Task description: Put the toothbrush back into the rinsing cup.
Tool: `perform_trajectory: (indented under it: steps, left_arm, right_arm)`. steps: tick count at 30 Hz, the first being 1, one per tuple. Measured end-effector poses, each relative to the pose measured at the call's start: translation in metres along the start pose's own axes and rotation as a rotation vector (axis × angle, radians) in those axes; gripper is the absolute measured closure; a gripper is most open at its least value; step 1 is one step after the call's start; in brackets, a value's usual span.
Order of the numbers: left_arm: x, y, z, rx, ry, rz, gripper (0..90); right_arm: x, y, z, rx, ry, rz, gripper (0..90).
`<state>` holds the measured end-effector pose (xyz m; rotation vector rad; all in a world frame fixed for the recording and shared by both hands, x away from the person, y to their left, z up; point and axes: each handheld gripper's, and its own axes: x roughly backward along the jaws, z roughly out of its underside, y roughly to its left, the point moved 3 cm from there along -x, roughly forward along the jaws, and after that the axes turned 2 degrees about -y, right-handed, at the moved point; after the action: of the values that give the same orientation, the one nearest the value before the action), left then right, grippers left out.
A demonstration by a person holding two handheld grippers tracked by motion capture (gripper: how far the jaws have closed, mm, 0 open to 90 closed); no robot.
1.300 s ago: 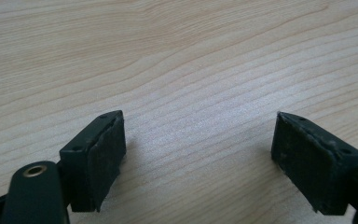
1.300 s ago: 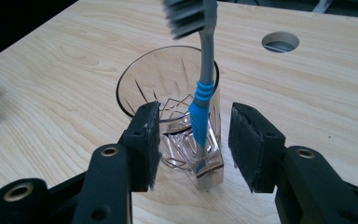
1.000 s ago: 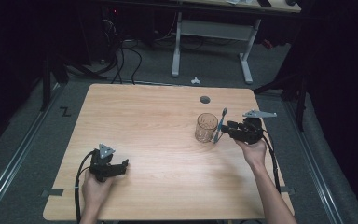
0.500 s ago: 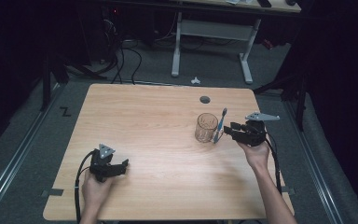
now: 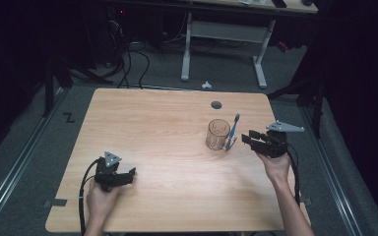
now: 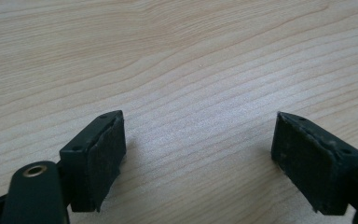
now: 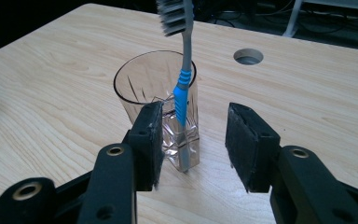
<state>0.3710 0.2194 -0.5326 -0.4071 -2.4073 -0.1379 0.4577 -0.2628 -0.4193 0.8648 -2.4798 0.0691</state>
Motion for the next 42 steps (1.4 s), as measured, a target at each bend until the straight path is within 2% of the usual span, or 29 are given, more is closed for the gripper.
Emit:
perform_trajectory:
  steps: [17, 24, 42]
  left_arm:
    - [0.0, 0.0, 0.0, 0.0, 0.0, 0.0, 18.2]
    - [0.0, 0.0, 0.0, 0.0, 0.0, 0.0, 18.2]
    - [0.0, 0.0, 0.0, 0.0, 0.0, 0.0, 18.2]
  right_arm:
    - [0.015, 0.004, 0.004, 0.018, -0.032, 0.017, 56.9]
    - [0.023, 0.003, 0.009, 0.001, -0.047, 0.02, 57.0]
    - [0.03, 0.0, 0.025, -0.02, -0.055, 0.038, 57.3]
